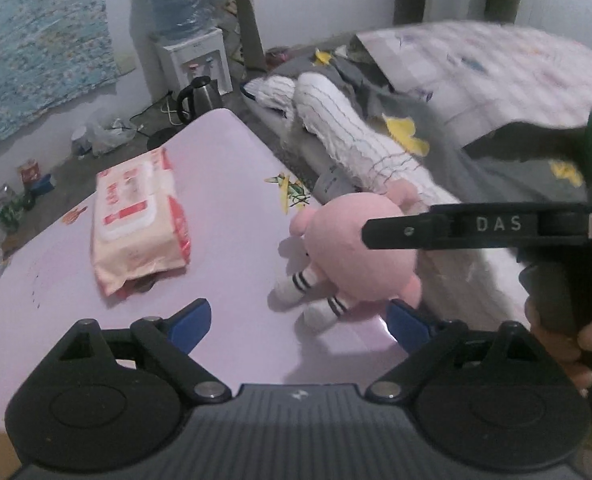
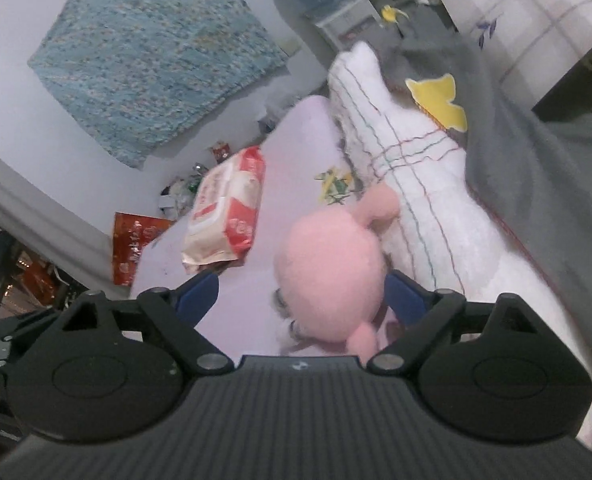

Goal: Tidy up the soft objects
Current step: 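Grasp the pink plush pig with the right tool, then lift the pink plush pig with the right tool and carry it over the box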

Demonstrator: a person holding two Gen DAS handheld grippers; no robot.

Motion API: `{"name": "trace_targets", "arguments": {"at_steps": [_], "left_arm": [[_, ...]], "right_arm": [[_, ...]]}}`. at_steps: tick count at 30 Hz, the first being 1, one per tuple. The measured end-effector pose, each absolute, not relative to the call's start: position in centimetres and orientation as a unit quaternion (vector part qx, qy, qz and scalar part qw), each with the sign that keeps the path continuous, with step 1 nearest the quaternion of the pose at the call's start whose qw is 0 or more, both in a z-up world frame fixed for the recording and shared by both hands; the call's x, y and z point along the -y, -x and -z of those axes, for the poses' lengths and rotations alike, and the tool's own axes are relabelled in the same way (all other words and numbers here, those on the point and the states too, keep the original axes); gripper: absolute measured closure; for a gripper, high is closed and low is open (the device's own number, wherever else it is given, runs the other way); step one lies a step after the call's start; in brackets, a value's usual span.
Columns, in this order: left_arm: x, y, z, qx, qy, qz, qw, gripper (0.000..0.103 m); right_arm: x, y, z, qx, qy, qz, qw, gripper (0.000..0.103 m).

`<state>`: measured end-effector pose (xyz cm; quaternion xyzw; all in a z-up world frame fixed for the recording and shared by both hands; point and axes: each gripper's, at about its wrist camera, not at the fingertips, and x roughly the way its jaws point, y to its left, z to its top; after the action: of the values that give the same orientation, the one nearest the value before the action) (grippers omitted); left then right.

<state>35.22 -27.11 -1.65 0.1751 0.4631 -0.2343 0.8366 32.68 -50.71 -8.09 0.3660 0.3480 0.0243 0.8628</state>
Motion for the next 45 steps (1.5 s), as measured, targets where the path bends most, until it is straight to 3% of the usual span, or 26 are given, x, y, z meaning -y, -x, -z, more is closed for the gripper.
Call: {"name": "trace_targets", "arguments": {"at_steps": [11, 16, 20, 24, 35, 45], "left_arm": [[31.9, -38.9, 6.6, -0.476, -0.201, 0.261, 0.816, 0.011], [32.6, -38.5, 6.8, -0.476, -0.200, 0.275, 0.811, 0.012], [33.1, -38.1, 6.7, -0.501, -0.163, 0.299, 0.796, 0.024], [33.3, -36.8, 5.6, -0.492, -0.167, 0.301, 0.800, 0.024], [30.0, -29.6, -3.1, -0.445, -0.163, 0.313, 0.823, 0.024], [18.1, -17.2, -14.1, -0.362, -0.152, 0.269, 0.879, 0.023]], "right_arm": [[50.2, -37.5, 11.6, -0.375, -0.388, -0.018, 0.842, 0.013], [49.8, -37.1, 12.0, -0.369, -0.382, -0.008, 0.847, 0.022], [49.5, -36.3, 11.7, -0.366, -0.385, -0.020, 0.847, 0.028], [49.4, -35.2, 10.9, -0.355, -0.395, -0.025, 0.847, 0.030], [47.9, -28.1, 4.5, -0.303, -0.419, -0.063, 0.853, 0.029], [38.2, -20.2, -6.2, -0.244, -0.375, -0.190, 0.874, 0.029]]}}
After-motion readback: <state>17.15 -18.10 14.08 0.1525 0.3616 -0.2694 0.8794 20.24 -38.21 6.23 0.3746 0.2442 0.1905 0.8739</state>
